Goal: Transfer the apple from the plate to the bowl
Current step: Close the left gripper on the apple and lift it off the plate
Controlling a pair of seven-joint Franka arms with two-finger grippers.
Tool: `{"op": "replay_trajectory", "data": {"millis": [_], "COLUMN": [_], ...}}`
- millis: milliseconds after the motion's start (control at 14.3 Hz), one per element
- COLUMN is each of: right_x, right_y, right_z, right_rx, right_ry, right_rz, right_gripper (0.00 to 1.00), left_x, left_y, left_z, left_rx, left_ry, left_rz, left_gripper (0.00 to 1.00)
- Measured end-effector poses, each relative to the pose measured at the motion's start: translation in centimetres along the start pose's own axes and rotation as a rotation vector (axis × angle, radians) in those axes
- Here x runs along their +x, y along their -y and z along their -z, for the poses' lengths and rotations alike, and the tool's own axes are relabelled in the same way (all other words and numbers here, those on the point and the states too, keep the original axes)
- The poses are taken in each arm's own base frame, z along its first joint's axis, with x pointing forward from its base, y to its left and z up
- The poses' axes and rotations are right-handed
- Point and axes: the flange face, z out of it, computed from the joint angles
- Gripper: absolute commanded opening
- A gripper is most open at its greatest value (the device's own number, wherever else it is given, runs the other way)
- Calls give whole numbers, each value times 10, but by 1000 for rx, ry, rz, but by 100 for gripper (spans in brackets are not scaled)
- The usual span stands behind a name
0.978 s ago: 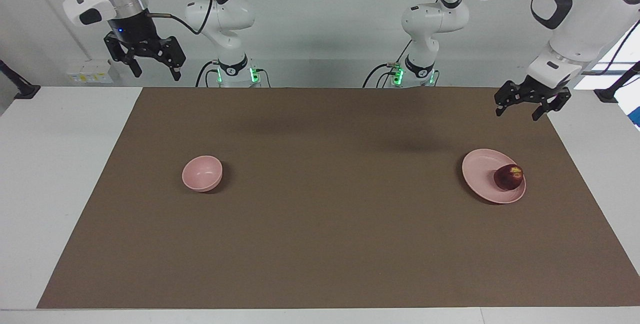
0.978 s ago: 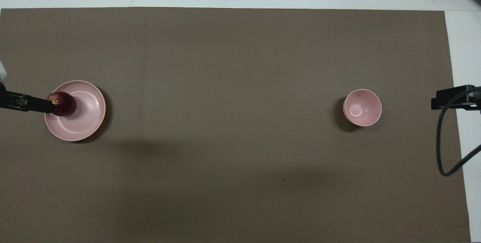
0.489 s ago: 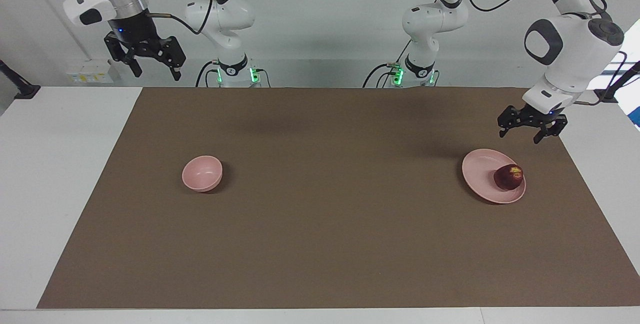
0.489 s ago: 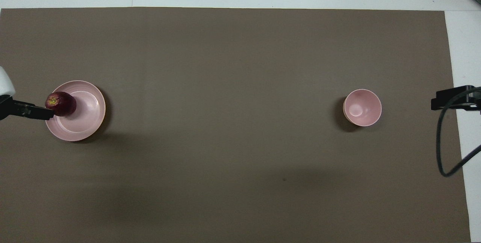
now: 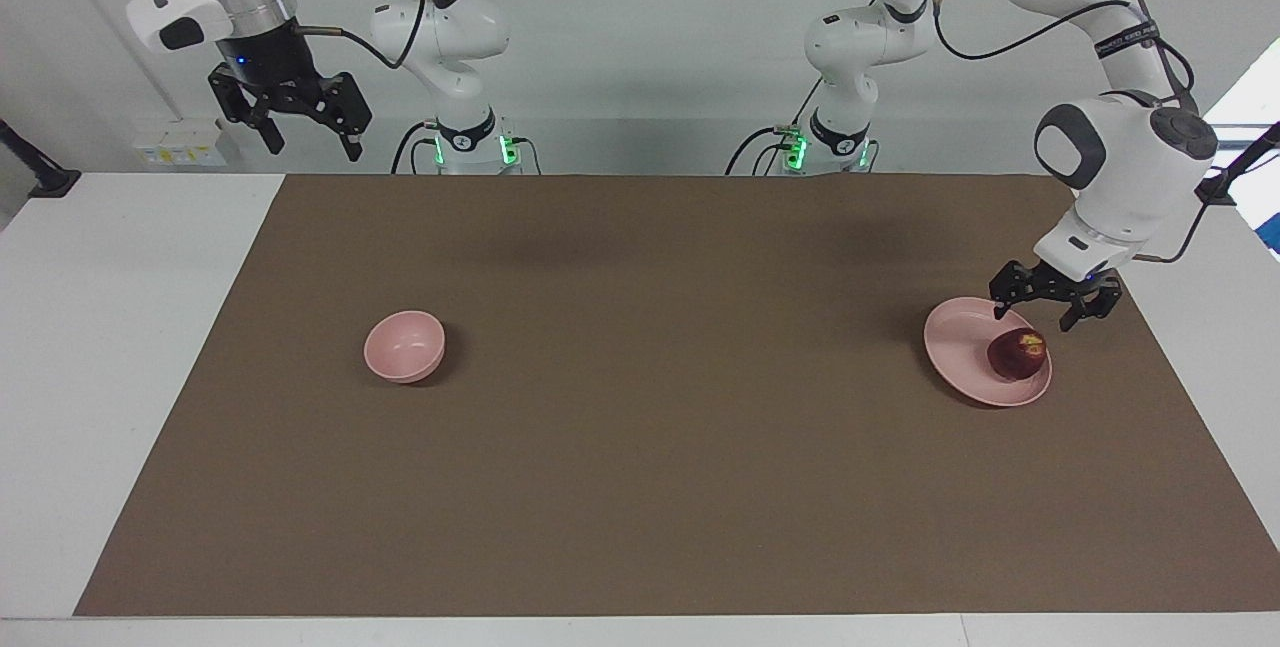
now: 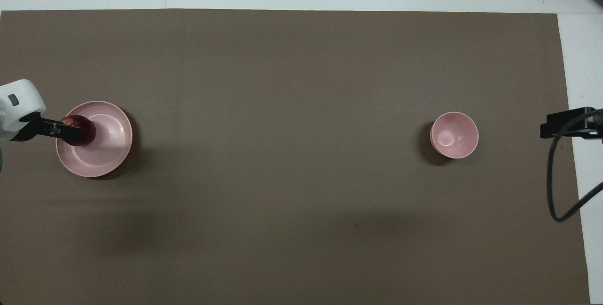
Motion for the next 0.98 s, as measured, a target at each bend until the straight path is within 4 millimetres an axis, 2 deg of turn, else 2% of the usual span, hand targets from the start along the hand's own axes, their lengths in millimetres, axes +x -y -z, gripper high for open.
{"op": "replay_trajectory", "data": {"millis": [210,419,908,978], "right_x": [0,0,0,0], "right_y": [0,0,0,0], "right_z": [0,0,0,0], "right_rx": [0,0,0,0], "right_ry": [0,0,0,0], "right_rz": [0,0,0,0], "right_gripper": [100,100,100,100], "left_x": [-1,-7,-3,-3], "left_y": [9,5,4,5], "left_z": [-21,-37,-38,-39], "left_rx": [11,10,32,33], "left_ry": [-19,-18,-62,-65], "left_rz": [14,13,9,9], "left_gripper": [100,100,100,96]}}
